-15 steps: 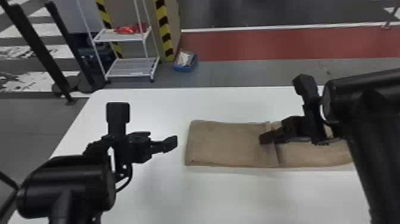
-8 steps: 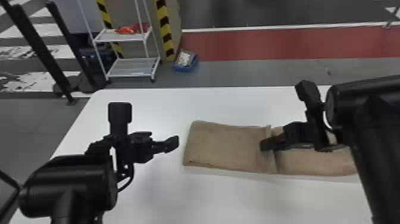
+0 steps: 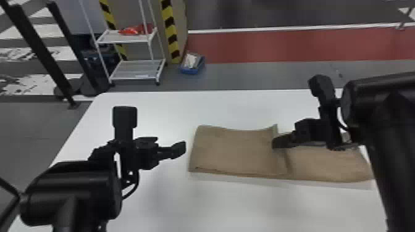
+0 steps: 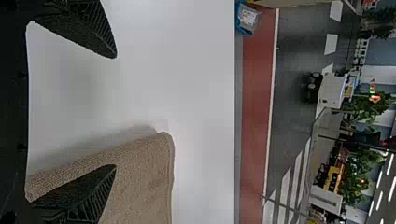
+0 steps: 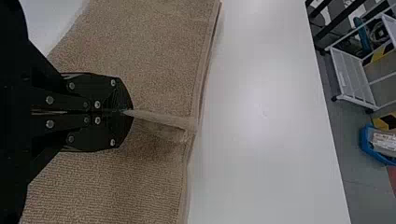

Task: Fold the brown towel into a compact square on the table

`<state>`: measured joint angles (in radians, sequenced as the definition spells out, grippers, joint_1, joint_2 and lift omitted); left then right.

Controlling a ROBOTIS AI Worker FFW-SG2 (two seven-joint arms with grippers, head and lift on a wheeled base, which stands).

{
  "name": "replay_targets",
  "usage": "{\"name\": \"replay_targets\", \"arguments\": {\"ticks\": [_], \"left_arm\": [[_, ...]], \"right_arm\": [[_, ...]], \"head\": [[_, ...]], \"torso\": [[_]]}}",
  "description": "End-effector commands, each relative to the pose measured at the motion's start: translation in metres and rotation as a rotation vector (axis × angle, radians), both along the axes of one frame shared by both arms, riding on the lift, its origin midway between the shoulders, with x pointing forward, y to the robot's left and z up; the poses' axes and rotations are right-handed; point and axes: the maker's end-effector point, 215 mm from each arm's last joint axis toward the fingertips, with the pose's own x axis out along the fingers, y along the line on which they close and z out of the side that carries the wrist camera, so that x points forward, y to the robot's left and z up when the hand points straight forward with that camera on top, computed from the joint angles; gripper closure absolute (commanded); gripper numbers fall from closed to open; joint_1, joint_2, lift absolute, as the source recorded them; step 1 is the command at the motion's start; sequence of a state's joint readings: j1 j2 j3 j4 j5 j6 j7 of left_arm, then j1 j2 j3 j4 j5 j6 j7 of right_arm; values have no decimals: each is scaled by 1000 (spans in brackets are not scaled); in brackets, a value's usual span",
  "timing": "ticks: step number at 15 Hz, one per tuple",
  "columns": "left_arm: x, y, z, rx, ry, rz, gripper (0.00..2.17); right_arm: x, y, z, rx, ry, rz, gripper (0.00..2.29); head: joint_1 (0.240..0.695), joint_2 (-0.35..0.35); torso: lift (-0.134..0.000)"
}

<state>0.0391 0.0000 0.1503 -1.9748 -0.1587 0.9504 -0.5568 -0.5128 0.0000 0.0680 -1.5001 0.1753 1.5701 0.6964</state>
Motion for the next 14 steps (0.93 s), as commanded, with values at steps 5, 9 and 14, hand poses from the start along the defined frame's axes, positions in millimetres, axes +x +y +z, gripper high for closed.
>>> {"name": "replay_targets", "arguments": {"ticks": [5, 9, 14], "left_arm": [[0, -1, 0, -3, 0, -1, 39], [0, 0, 0, -3, 0, 1, 39], [0, 4, 2, -7, -3, 4, 39]], "right_arm": [[1, 8, 10, 42, -14, 8, 1656], [7, 14, 32, 125, -50, 3, 1656], [14, -5, 83, 220, -182, -39, 1656]], "head": [[695, 116], [695, 126], [695, 131]], "torso": [[-124], [-124], [-124]]}}
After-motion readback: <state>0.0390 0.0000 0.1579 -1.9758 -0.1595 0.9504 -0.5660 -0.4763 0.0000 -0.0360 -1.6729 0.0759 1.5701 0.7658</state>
